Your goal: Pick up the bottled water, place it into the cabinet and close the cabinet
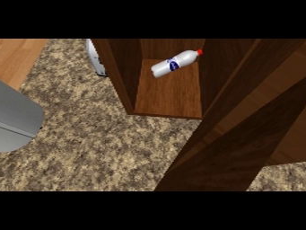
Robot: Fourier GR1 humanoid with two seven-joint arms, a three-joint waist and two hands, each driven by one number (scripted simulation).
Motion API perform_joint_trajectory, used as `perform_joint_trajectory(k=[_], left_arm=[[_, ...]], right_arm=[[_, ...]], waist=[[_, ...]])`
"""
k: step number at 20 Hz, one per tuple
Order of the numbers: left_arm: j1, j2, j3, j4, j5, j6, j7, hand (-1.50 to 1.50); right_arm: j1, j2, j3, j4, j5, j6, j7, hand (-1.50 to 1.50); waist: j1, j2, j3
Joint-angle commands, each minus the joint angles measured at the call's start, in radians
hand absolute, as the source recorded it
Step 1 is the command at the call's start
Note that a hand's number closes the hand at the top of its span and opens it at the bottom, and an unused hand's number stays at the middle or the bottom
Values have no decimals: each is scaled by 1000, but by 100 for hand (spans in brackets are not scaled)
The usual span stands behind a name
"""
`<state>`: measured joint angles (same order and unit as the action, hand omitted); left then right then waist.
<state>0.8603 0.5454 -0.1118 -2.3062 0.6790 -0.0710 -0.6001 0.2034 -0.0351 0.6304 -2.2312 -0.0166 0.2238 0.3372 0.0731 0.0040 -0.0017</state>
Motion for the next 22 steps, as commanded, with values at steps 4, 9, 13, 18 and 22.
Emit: perform_joint_trajectory(k=[4,9,13,18,22], left_arm=[[113,-2,103,-16,90,-135,-46,-150],[204,8,215,-17,178,-241,-63,-150],[221,-7,275,5,217,-291,-60,-150],[283,-23,377,22,291,-386,-59,-150],[271,-2,444,9,369,-378,2,-150]], right_arm=[[-386,34,-27,204,-166,-255,65,150],[-566,35,-171,347,-329,-306,55,150],[-687,35,-324,489,-417,-220,34,150],[-833,31,-434,675,-466,-124,66,150],[-955,7,-506,818,-497,-54,45,150]], waist=[[-12,-2,0],[-10,-2,1],[-31,-2,2],[-35,-4,2],[-43,0,2]])
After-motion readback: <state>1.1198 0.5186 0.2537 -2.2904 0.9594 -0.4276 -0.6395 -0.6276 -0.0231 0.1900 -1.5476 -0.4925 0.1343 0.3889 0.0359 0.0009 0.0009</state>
